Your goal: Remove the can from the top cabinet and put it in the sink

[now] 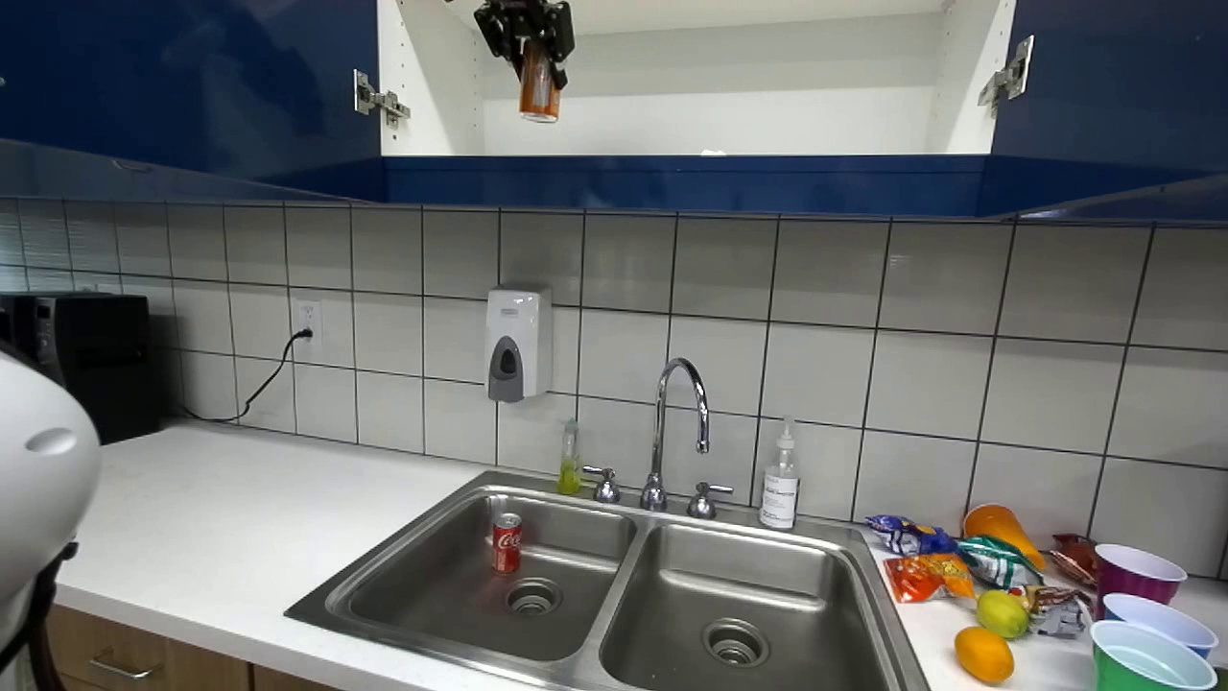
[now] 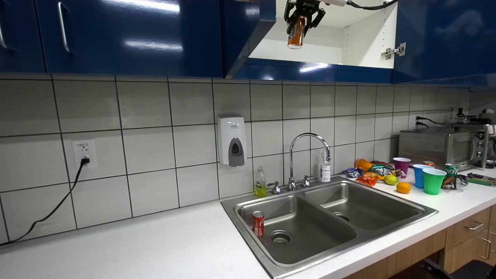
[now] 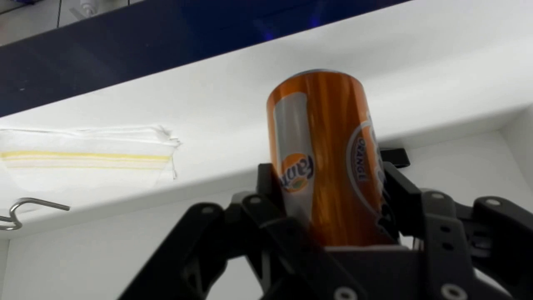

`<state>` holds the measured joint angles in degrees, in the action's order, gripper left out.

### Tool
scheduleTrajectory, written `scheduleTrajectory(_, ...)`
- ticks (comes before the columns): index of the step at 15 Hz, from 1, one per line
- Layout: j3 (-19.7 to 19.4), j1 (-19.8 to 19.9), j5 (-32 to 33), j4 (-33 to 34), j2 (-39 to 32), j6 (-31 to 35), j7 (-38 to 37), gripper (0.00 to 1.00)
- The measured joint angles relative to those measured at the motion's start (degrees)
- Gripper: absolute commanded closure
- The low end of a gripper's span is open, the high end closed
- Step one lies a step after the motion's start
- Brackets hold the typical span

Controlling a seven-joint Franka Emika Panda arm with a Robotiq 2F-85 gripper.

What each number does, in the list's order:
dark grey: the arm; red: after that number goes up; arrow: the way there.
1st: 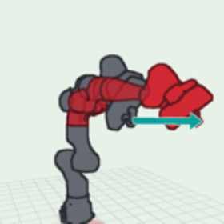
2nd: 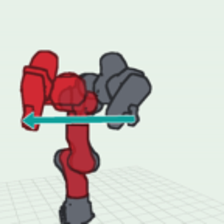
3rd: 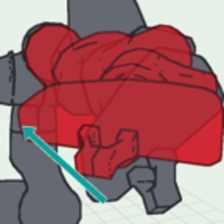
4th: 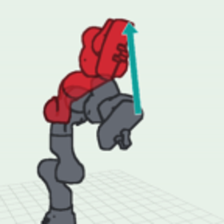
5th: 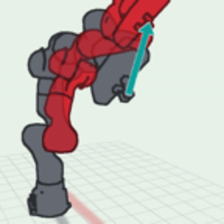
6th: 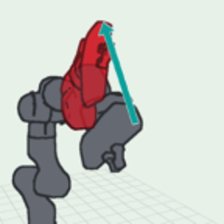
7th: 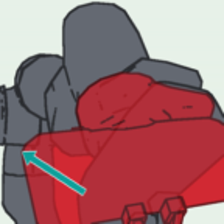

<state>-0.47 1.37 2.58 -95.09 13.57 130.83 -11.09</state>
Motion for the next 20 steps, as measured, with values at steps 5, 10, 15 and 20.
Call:
scheduleTrajectory(5,0.62,0.0,-0.21,-8.16,7.28,-0.07,-0.38,0.62)
scheduleTrajectory(10,0.8,0.0,-0.75,-17.87,14.34,-0.36,-0.41,0.62)
scheduleTrajectory(15,1.0,0.0,-1.76,-26.23,20.29,-1.43,-0.41,0.62)
scheduleTrajectory(20,1.65,0.0,-2.68,-33.31,25.99,-3.91,-0.42,0.62)
